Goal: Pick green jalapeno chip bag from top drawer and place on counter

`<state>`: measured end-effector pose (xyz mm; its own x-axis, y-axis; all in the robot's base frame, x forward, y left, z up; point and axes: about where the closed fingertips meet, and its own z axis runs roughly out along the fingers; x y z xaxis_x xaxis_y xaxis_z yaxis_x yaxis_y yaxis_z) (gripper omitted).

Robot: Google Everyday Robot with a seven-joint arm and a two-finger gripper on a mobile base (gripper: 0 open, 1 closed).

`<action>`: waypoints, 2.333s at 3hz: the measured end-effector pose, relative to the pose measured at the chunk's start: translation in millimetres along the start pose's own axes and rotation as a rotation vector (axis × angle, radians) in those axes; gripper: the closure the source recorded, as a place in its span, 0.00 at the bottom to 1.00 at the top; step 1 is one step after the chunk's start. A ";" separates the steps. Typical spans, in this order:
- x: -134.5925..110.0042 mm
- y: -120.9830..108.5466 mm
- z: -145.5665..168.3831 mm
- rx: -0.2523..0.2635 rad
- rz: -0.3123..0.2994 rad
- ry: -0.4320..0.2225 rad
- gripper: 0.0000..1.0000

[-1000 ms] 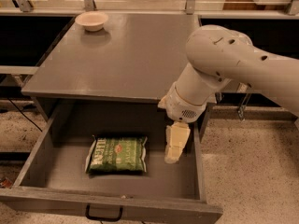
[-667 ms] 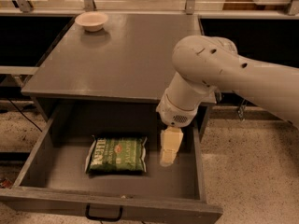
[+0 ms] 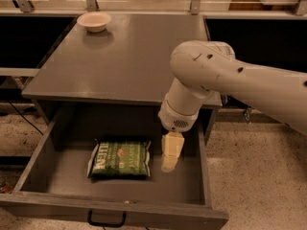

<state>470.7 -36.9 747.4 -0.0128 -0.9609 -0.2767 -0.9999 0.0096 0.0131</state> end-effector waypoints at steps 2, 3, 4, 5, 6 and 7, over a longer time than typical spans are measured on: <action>-12.1 6.4 18.1 -0.038 -0.030 -0.051 0.00; -25.7 20.4 24.3 -0.042 -0.065 -0.063 0.00; -37.9 33.1 28.4 -0.051 -0.103 -0.070 0.00; -40.8 28.7 37.2 -0.051 -0.104 -0.080 0.00; -49.6 5.7 67.8 -0.089 -0.101 -0.114 0.00; -49.6 5.7 67.8 -0.089 -0.101 -0.114 0.00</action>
Offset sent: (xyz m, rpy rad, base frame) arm -0.0016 0.0187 -0.0191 0.0842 0.0650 0.0682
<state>465.0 29.6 696.0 0.0812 -0.9180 -0.3883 -0.9914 -0.1146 0.0635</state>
